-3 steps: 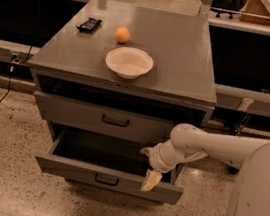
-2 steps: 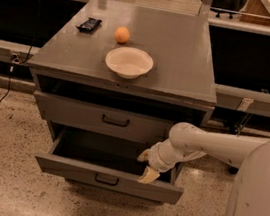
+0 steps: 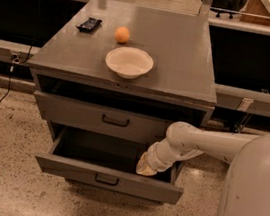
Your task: Open middle drawer
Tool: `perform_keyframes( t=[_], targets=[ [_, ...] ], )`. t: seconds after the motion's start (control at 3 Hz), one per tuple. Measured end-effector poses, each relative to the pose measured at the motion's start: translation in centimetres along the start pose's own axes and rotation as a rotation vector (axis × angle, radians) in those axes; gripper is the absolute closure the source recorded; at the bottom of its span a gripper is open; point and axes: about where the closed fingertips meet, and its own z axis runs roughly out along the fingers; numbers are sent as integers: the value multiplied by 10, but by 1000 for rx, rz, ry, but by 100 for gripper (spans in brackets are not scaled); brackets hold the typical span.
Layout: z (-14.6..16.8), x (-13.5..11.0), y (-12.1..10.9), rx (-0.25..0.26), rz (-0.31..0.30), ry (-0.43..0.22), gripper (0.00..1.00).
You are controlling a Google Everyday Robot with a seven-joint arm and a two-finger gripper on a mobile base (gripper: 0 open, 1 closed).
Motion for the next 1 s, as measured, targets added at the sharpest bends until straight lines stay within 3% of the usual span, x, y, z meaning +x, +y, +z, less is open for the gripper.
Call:
perform_keyframes(
  t=[0.33, 1.0],
  targets=[
    [11, 7, -5, 43, 45, -26, 100],
    [25, 17, -23, 195, 72, 12, 100]
  ],
)
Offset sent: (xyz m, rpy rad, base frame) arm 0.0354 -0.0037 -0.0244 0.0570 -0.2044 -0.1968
